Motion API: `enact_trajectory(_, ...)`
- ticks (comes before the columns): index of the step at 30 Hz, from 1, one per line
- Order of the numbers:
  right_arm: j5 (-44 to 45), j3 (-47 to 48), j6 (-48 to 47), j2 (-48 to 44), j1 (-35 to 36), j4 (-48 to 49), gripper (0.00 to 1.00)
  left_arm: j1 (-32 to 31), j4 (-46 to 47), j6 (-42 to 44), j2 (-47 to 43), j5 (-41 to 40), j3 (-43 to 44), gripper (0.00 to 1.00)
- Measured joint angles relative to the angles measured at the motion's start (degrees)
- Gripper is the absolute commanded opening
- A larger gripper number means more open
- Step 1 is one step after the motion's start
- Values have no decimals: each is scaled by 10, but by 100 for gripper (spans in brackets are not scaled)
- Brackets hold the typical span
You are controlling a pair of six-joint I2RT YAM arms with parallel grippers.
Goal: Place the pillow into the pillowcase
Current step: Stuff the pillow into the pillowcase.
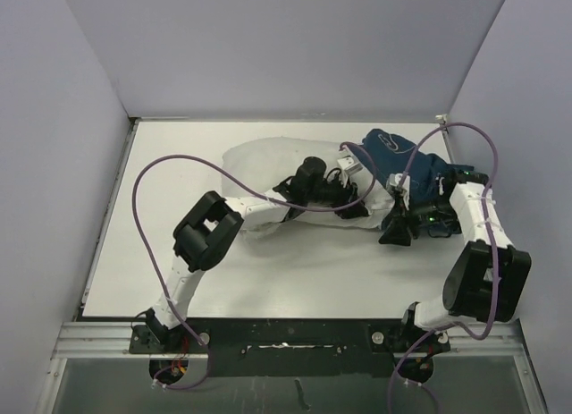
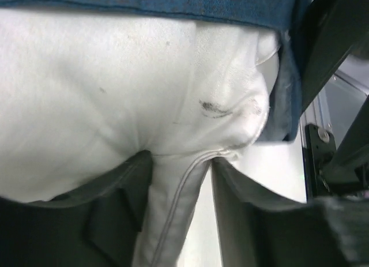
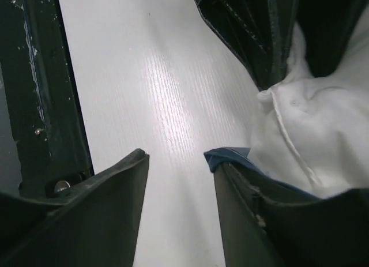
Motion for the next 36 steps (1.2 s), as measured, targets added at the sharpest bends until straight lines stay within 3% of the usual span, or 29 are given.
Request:
enact_trajectory(5, -3, 69, -61, -72, -22, -97, 83, 21, 8, -29, -44, 30, -74, 62)
enact_trajectory(12, -32, 159, -52, -108, -19, -148, 91, 91, -7, -80, -139, 77, -141, 64)
enact_trajectory(14, -44, 195, 33, -90, -18, -113, 98, 115, -7, -99, -163, 85, -141, 64)
enact_trajectory(19, 27, 270, 382, -18, 27, 131, 98, 171, -42, -142, -196, 93, -104, 65)
enact_trajectory(25, 175, 378, 689, 133, 82, 290, 98, 243, -201, -141, -196, 20, 13, 72)
enact_trajectory(30, 316, 454, 852, 235, 102, 315, 98, 330, -324, -119, -196, -95, 74, 87)
enact_trajectory(33, 369, 492, 912, 279, 116, 318, 99, 369, -372, -108, -195, -160, 77, 88)
enact_trajectory(36, 392, 522, 938, 311, 128, 321, 81, 377, -422, -106, -178, -187, 93, 88)
